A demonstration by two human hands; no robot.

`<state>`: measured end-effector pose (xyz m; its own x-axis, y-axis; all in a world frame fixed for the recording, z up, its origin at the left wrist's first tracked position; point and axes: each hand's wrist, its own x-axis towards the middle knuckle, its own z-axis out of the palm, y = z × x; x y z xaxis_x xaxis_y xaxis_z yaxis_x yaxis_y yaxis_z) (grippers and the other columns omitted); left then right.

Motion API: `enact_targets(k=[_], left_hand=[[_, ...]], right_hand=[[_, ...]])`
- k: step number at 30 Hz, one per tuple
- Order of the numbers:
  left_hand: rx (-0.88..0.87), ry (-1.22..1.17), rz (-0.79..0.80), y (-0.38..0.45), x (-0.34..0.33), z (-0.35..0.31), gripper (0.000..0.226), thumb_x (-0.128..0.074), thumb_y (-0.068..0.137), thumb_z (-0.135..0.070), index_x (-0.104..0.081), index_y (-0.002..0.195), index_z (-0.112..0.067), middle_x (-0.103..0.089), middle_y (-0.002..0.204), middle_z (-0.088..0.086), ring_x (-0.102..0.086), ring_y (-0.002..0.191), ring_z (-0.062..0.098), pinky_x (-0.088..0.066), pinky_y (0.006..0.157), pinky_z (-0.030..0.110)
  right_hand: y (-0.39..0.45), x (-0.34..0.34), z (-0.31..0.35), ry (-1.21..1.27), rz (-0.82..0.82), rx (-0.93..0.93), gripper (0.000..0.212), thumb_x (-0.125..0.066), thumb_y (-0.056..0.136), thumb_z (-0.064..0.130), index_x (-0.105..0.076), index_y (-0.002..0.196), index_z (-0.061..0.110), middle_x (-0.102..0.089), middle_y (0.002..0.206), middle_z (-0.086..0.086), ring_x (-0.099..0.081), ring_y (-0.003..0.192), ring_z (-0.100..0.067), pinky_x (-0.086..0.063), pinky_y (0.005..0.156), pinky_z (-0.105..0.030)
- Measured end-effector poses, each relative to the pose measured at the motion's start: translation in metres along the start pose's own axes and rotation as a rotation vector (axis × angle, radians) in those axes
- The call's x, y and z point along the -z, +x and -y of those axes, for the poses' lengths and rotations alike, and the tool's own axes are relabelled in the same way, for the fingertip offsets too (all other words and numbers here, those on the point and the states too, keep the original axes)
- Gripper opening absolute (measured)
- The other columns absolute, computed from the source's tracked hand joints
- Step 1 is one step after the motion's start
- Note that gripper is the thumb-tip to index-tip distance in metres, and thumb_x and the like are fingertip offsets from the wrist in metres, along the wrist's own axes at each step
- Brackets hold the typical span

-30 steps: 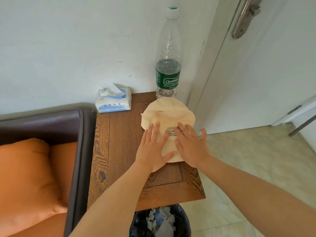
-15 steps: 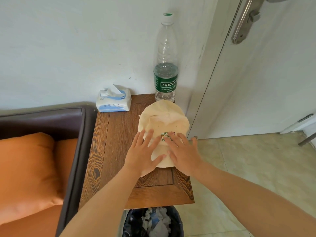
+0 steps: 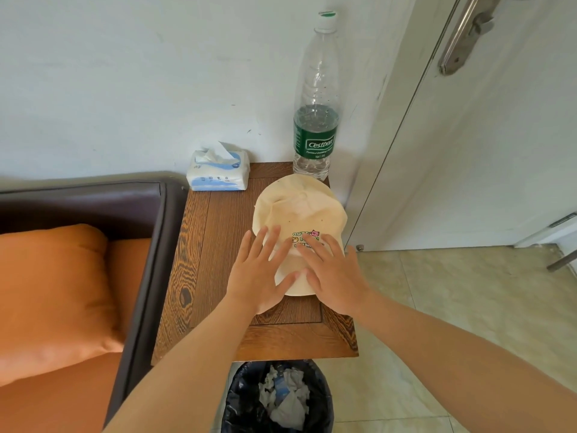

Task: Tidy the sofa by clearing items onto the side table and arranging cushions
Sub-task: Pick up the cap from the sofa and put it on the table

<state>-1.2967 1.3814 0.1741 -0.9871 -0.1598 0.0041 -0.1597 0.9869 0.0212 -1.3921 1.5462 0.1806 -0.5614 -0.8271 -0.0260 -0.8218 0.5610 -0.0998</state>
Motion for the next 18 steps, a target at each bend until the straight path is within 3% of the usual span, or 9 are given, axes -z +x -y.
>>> enact_targets(k=[6,18], left_hand=[[-0.057,0.016,-0.042,-0.011,0.000,0.005,0.067,-0.027,0.095,-0.059,-0.037,0.148,-0.021,-0.031,0.156,0.012,-0.030,0.143,0.034,-0.015,0.115,0.050],[-0.130,0.087,-0.060,-0.038,0.018,0.016,0.068,-0.026,0.093,-0.058,-0.038,0.148,-0.020,-0.034,0.155,0.012,-0.035,0.141,0.033,-0.013,0.116,0.047]], right_hand=[[-0.006,0.004,0.002,-0.055,-0.006,-0.034,0.050,-0.053,0.091,0.032,-0.044,0.139,0.021,-0.043,0.148,-0.004,-0.044,0.131,-0.029,-0.041,0.091,-0.065],[-0.024,0.021,0.040,-0.103,-0.030,-0.103,0.052,-0.054,0.093,0.033,-0.044,0.142,0.021,-0.039,0.151,-0.004,-0.043,0.133,-0.028,-0.036,0.097,-0.066]])
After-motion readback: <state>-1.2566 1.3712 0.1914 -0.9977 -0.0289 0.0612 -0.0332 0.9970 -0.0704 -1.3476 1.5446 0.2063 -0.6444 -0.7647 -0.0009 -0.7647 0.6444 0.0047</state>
